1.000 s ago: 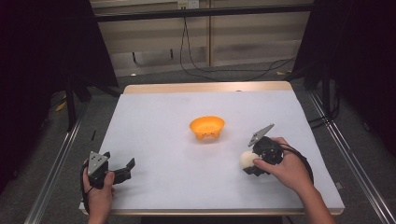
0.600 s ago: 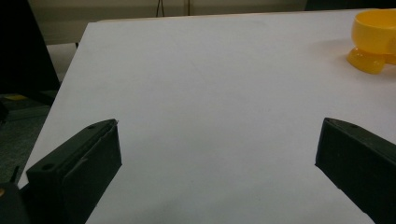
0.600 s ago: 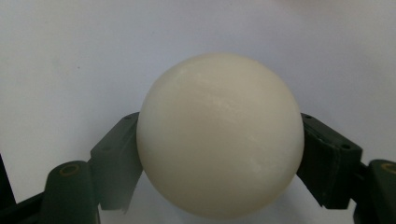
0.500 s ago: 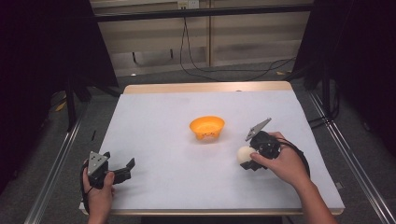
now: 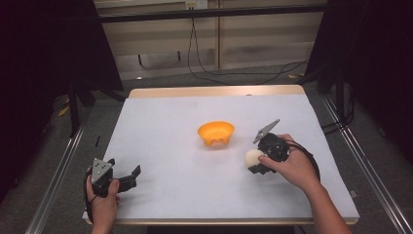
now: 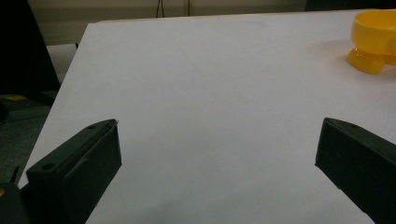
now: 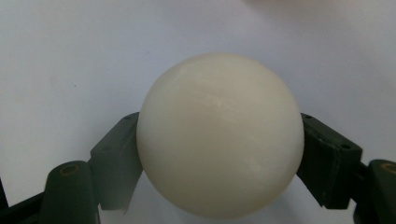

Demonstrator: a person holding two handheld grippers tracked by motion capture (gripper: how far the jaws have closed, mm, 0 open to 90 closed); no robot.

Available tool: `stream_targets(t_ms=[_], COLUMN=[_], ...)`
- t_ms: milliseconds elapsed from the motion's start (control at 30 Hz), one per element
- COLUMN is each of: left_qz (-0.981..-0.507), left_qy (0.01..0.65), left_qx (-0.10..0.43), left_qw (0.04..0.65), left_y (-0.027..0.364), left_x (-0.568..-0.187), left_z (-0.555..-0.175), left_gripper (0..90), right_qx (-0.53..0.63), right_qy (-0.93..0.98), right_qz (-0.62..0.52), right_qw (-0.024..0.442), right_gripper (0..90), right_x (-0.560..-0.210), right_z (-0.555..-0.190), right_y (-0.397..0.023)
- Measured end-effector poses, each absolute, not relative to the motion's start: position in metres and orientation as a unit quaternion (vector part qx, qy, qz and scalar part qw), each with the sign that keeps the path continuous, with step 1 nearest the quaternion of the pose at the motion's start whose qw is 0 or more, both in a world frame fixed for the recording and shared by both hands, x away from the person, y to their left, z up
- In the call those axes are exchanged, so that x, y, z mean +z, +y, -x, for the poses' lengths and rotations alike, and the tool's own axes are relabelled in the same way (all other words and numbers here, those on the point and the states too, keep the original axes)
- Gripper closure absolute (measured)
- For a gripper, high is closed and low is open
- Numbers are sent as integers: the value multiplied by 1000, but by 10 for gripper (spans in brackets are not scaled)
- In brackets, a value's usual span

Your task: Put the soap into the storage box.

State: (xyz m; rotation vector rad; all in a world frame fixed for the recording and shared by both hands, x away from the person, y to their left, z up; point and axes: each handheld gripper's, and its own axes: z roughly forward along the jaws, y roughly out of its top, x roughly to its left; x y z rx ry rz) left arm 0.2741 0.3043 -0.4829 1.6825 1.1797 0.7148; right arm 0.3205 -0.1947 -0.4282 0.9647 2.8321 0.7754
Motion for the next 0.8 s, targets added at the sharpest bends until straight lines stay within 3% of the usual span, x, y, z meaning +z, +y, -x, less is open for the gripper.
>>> stream_targets(t_ms=[800], left_qz=[-692], left_qy=[474], left_qx=[288], left_qw=[463], left_y=[305], left_x=[-483], left_z=[-274], left_gripper=[0], right_qx=[263], right_qy=[919], right_qz=[-294], right_qw=[25], right_gripper=[235], right_x=[-414], right_z=[-342], right_y=[-177])
